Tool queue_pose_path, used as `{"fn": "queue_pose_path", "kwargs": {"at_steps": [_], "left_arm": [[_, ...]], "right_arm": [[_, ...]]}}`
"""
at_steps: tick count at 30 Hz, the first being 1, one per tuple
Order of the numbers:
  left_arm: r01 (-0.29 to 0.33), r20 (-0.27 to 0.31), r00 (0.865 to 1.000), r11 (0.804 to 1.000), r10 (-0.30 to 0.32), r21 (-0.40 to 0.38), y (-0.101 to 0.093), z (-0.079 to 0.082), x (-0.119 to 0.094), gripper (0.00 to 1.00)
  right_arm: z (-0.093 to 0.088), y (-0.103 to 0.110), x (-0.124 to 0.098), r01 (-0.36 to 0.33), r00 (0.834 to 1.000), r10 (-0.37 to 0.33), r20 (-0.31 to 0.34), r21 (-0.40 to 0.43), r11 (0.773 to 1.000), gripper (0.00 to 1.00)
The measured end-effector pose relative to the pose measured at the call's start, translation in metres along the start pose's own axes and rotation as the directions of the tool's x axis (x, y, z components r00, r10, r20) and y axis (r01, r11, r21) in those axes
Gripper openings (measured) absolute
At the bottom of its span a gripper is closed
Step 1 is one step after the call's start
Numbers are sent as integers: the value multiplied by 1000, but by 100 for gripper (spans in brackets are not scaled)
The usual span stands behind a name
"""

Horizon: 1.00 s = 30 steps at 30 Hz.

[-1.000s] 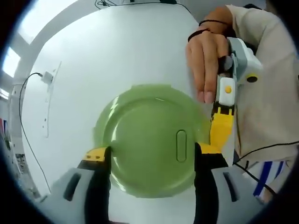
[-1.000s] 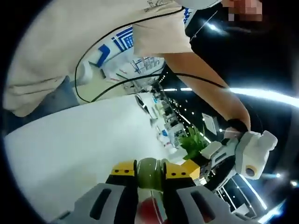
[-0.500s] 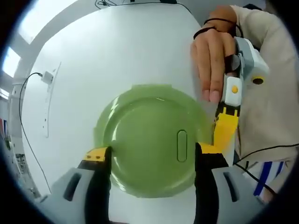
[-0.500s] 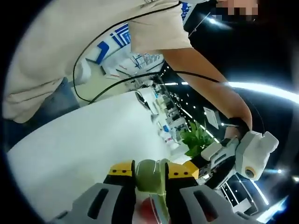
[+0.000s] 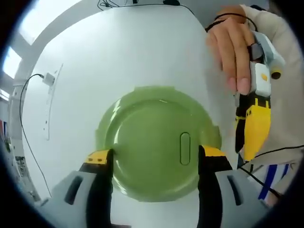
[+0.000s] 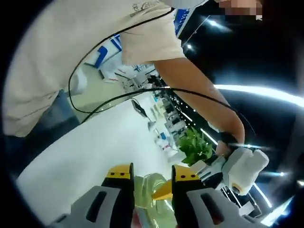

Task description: Open container latches remove lid place lid upside down on tabletop take tomato from container place on tabletop

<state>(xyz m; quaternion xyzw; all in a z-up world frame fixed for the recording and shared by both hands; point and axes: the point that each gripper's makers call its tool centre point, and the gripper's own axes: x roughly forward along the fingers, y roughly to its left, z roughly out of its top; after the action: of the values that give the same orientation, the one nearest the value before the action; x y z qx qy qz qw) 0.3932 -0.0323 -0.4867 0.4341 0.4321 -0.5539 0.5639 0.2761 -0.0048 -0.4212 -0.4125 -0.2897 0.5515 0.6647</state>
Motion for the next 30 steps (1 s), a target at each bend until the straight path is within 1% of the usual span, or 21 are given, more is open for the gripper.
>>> {"fn": "queue_pose_path", "kwargs": {"at_steps": [2,3,4,6,7,9,10,11,12,16,18,20,22,23,24,25,26,28,30], "left_arm": [[0,3,1000,1000,0,0,0,0,0,64],[0,4,1000,1000,0,0,0,0,0,64],[-1,5,1000,1000,1,-1,0,0,0,64],[-1,6,1000,1000,1,-2,0,0,0,64],[-1,7,1000,1000,1,-2,0,0,0,64],[-2,9,1000,1000,2,-2,0,0,0,64],[-1,11,1000,1000,1,-2,0,0,0,64],[-1,13,1000,1000,1,-2,0,0,0,64],[-2,15,1000,1000,2,-2,0,0,0,64],[-2,19,1000,1000,2,-3,0,0,-1,64],[-2,19,1000,1000,2,-3,1,0,-1,64],[-2,19,1000,1000,2,-3,1,0,-1,64],[-2,19,1000,1000,2,-3,1,0,-1,64],[-2,20,1000,1000,2,-3,1,0,-1,64],[-2,20,1000,1000,2,-3,1,0,-1,64],[-2,21,1000,1000,2,-3,1,0,-1,64],[-2,22,1000,1000,2,-3,1,0,-1,64],[-2,23,1000,1000,3,-3,1,0,-1,64],[-3,24,1000,1000,3,-5,1,0,-1,64]], "right_arm": [[5,-8,-1,21,1000,-21,8,16,1000,25],[6,-14,-3,50,999,-50,-1,3,999,24],[7,-18,-5,71,997,-71,-11,10,997,23],[12,-24,-10,96,995,-97,4,49,994,23],[10,-24,-9,103,995,-103,0,47,994,24],[2,-27,-19,114,993,-114,-10,56,992,24],[1,-29,-20,122,993,-122,-10,54,991,25],[11,-33,-22,129,992,-128,-16,61,990,25],[16,-37,-23,139,990,-138,-18,76,987,26],[15,-49,-31,186,983,-185,-18,107,977,26],[17,-56,-35,217,976,-217,-15,144,966,27],[21,-68,-40,265,963,-269,-3,189,946,28],[25,-83,-47,329,941,-338,5,220,918,30],[22,-90,-53,365,927,-375,-8,248,897,29],[25,-97,-56,388,914,-406,2,284,877,29],[26,-102,-59,405,904,-427,-3,320,856,29],[24,-109,-63,430,893,-449,-21,336,838,30],[24,-122,-70,469,869,-494,-30,369,803,30],[24,-131,-75,491,853,-520,-42,402,773,29]]}}
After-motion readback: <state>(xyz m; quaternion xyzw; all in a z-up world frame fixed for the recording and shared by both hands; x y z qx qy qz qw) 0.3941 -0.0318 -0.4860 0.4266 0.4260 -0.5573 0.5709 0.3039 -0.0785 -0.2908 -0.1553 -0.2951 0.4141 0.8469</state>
